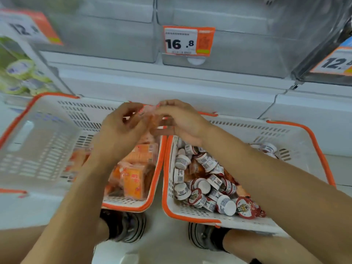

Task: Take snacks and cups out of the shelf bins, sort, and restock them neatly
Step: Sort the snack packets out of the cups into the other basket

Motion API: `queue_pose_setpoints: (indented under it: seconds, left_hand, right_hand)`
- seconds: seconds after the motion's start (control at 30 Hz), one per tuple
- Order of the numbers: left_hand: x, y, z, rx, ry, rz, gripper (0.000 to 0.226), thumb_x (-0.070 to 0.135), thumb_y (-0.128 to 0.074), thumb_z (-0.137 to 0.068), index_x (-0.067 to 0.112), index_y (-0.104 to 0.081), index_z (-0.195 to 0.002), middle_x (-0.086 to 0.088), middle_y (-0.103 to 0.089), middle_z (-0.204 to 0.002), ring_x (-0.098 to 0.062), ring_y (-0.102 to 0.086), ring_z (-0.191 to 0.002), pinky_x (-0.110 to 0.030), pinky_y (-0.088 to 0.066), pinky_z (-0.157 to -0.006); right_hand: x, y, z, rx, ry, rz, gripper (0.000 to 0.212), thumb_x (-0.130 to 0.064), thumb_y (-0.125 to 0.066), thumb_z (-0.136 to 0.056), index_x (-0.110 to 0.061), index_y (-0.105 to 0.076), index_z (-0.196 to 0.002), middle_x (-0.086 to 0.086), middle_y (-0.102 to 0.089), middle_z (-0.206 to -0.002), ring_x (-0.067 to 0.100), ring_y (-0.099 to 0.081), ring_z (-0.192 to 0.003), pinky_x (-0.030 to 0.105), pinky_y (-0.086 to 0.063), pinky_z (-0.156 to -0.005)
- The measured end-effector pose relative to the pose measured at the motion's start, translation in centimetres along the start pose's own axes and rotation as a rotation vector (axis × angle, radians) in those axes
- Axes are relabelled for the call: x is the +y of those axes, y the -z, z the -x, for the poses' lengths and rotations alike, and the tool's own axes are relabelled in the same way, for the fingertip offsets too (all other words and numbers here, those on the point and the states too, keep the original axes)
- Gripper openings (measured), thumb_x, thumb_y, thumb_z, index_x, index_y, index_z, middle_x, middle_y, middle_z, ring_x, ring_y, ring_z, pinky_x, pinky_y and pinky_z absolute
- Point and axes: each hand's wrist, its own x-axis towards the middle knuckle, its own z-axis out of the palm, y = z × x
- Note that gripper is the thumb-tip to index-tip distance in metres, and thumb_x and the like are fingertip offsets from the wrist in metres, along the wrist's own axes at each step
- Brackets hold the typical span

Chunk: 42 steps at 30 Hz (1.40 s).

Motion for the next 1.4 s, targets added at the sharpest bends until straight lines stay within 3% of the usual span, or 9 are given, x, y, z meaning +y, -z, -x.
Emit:
queue_pose_setpoints:
  seconds: [0.07,0.13,0.2,0.33,0.5,0.7,0.9,1.17,1.4]
  left_hand:
    - [-2.0,1.6,-0.2,-0.006,0.068,-0.141,0.041,0.041,-0.069,-0.09,0.023,-0.061,-0.126,0.007,-0.065,-0.12,-0.003,-0.061,-0.108,-0.014,-0.042,-0.084]
    - [-3.9,2.3,0.1,-0.049,0.165,-0.275,0.052,0.042,-0.068,-0.09,0.021,-0.055,-0.135,-0.003,-0.057,-0.136,-0.022,-0.055,-0.124,-0.034,-0.045,-0.096]
    - [-4.7,2.1,0.5,-0.002,0.163,-0.207,0.049,0.042,-0.068,-0.09,0.024,-0.054,-0.133,-0.001,-0.058,-0.134,-0.022,-0.056,-0.122,-0.048,-0.049,-0.099]
    - [-3.1,-1.3,0.9,-0.108,0.07,-0.061,0.015,0.032,-0.065,-0.095,0.026,-0.061,-0.108,0.015,-0.066,-0.098,0.001,-0.062,-0.086,-0.018,-0.057,-0.075]
    - [-1.8,-10.1,2.0,-0.604,-0.072,-0.182,0.019,0.032,-0.064,-0.095,0.022,-0.063,-0.111,0.014,-0.064,-0.095,-0.002,-0.062,-0.084,-0.022,-0.054,-0.076]
    - [-2.8,-20.0,3.0,-0.891,-0.202,-0.407,0.039,0.034,-0.061,-0.096,0.014,-0.057,-0.128,-0.002,-0.057,-0.123,-0.017,-0.055,-0.11,-0.027,-0.043,-0.092]
    - [-3.8,-26.3,2.3,-0.995,-0.401,-0.563,0.052,0.039,-0.062,-0.092,0.016,-0.052,-0.137,-0.004,-0.052,-0.135,-0.023,-0.046,-0.127,-0.039,-0.038,-0.107]
    - [-4.2,-29.5,1.4,-1.077,-0.393,-0.676,0.043,0.052,-0.061,-0.09,0.022,-0.062,-0.121,0.001,-0.052,-0.12,-0.022,-0.052,-0.113,-0.041,-0.033,-0.104]
    - [-3.5,-30.3,2.3,-0.987,-0.339,-0.55,0.033,0.042,-0.061,-0.092,0.018,-0.063,-0.115,-0.005,-0.054,-0.111,-0.023,-0.052,-0.106,-0.036,-0.038,-0.095]
  right_hand:
    - [0.9,-1.8,-1.7,0.002,-0.033,0.085,0.034,-0.01,-0.071,-0.091,-0.007,-0.057,-0.121,0.01,-0.067,-0.099,0.027,-0.07,-0.084,0.047,-0.062,-0.08]
    - [2.3,-1.7,-2.5,0.095,-0.059,0.292,0.062,-0.015,-0.074,-0.089,-0.013,-0.042,-0.142,0.008,-0.066,-0.112,0.026,-0.074,-0.088,0.046,-0.063,-0.077]
    - [3.1,0.6,-1.7,0.157,-0.015,0.558,0.051,-0.018,-0.072,-0.091,-0.012,-0.048,-0.136,0.004,-0.066,-0.112,0.02,-0.075,-0.085,0.041,-0.064,-0.076]
    - [5.3,10.1,2.8,0.08,-0.139,0.995,0.021,-0.029,-0.067,-0.095,-0.017,-0.067,-0.112,-0.008,-0.067,-0.099,0.008,-0.067,-0.081,0.025,-0.054,-0.074]
    - [8.8,21.2,8.5,-0.004,-0.523,1.482,0.037,-0.038,-0.073,-0.089,-0.019,-0.064,-0.119,-0.002,-0.066,-0.117,0.012,-0.059,-0.094,0.023,-0.044,-0.078]
    - [14.2,24.7,10.6,-0.058,-0.492,1.436,0.058,-0.033,-0.073,-0.089,-0.019,-0.054,-0.142,0.001,-0.052,-0.141,0.023,-0.053,-0.126,0.024,-0.039,-0.091]
    - [17.6,26.9,8.5,-0.18,-0.38,1.548,0.069,-0.043,-0.07,-0.088,-0.024,-0.043,-0.149,0.009,-0.042,-0.13,0.03,-0.044,-0.122,0.041,-0.042,-0.098]
    - [19.3,28.9,7.8,-0.227,-0.292,1.777,0.041,-0.048,-0.058,-0.097,-0.039,-0.052,-0.136,0.006,-0.037,-0.131,0.03,-0.026,-0.136,0.055,-0.026,-0.107]
    - [19.0,30.8,8.1,-0.07,-0.17,1.431,0.02,-0.046,-0.078,-0.08,-0.03,-0.071,-0.088,-0.006,-0.039,-0.103,0.014,-0.036,-0.111,0.041,-0.025,-0.096]
